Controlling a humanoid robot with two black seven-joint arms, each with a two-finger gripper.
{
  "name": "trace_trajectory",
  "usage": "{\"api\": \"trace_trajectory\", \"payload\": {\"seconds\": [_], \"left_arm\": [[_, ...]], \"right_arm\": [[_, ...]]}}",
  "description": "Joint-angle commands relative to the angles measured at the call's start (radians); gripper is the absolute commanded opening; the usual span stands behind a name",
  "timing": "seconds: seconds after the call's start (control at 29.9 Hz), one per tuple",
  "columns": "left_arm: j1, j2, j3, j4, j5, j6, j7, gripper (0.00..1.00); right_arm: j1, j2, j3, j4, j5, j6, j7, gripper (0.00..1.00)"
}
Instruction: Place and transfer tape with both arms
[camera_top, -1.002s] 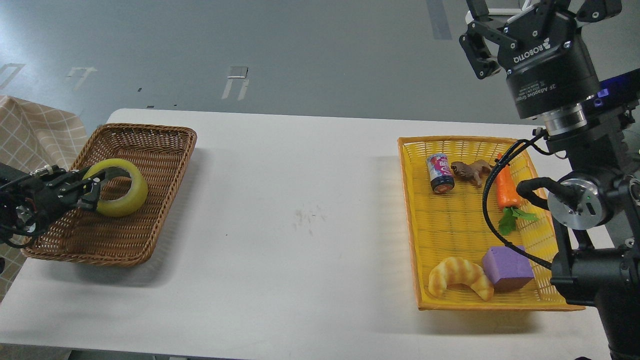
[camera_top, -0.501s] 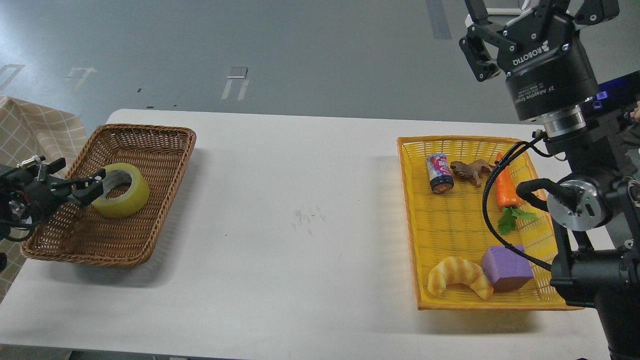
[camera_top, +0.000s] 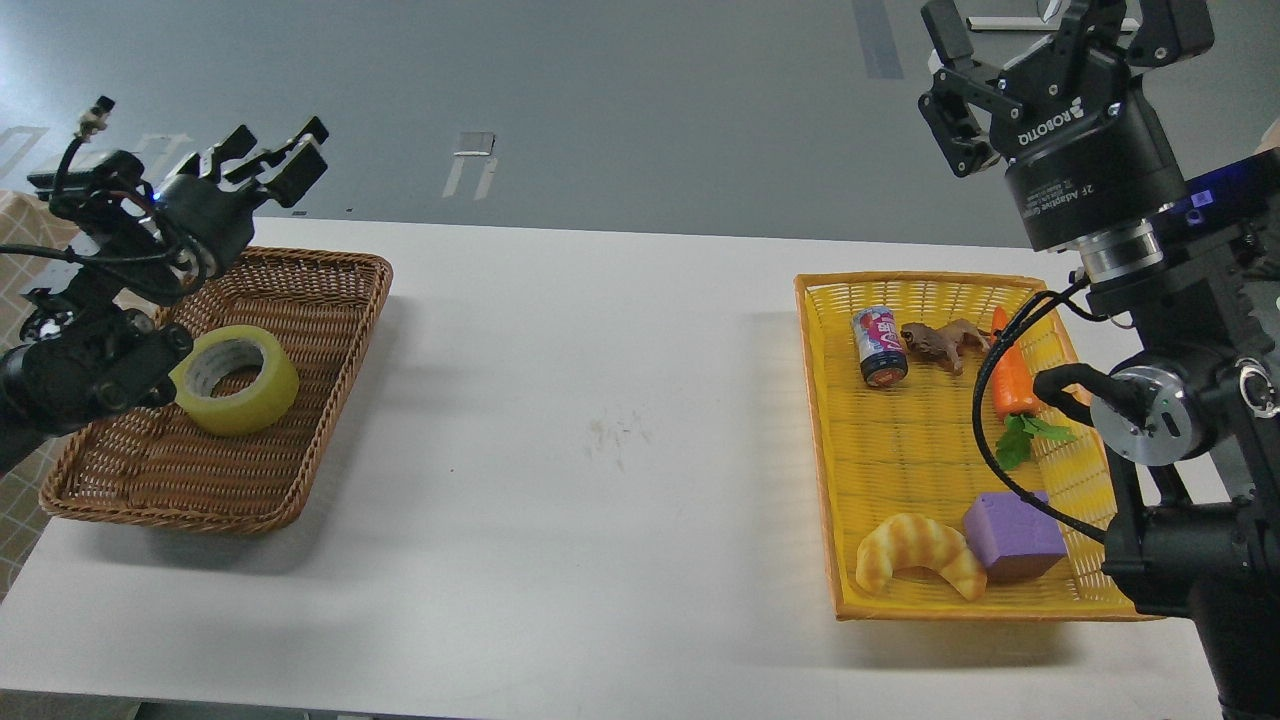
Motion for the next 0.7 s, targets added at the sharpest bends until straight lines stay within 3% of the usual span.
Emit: {"api": "trace_trajectory", "payload": {"seconds": [0.0,0.03,0.07,0.1,0.13,0.2,0.27,0.37,0.43,0.5,0.67], "left_arm": [[-0.081,-0.058,-0.009,-0.046,-0.152,-0.048,0.0,0.98],[-0.123,-0.082,-0.009,-0.058,-0.257,-0.088,0.0,0.98],[-0.144,-0.091,-0.009,-0.059,-0.316,-0.117,0.035,0.98],[-0.187,-0.101,-0.011,-0.059,-0.447,-0.187,0.118,0.98],[-0.188,-0.101,-0.011,-0.059,-0.449,-0.188,0.119,0.98],[-0.255,-0.104,-0.011,-0.059,-0.723,-0.316,0.252,0.98],[-0.301,-0.104,-0.011,-0.06,-0.882,-0.386,0.286,0.98],[-0.341,-0.099,-0.011,-0.063,-0.964,-0.487,0.29,0.98],[-0.355,-0.096,-0.017,-0.065,-0.978,-0.603,0.283,0.98],[-0.364,-0.096,-0.079,-0.065,-0.984,-0.787,0.283,0.98],[-0.355,-0.105,-0.268,-0.085,-0.992,-0.813,0.294,0.98]], "right_arm": [[0.001,-0.001,0.0,-0.008,-0.007,0.0,0.0,1.0],[0.002,-0.001,0.0,-0.014,-0.018,0.0,0.0,1.0],[0.004,-0.001,0.0,-0.016,-0.027,0.0,0.0,1.0],[0.007,-0.001,0.0,-0.017,-0.042,0.0,0.0,1.0],[0.007,-0.001,0.0,-0.017,-0.042,0.0,0.0,1.0],[0.012,-0.001,0.0,-0.028,-0.053,0.0,-0.006,1.0],[0.015,-0.001,0.0,-0.031,-0.053,0.002,-0.011,1.0],[0.028,-0.001,0.0,-0.048,-0.054,0.006,-0.014,1.0],[0.044,-0.001,-0.001,-0.065,-0.054,0.009,-0.012,1.0],[0.067,-0.001,-0.01,-0.079,-0.054,0.011,-0.014,1.0],[0.114,-0.001,-0.04,-0.091,-0.065,0.011,-0.012,1.0]]}}
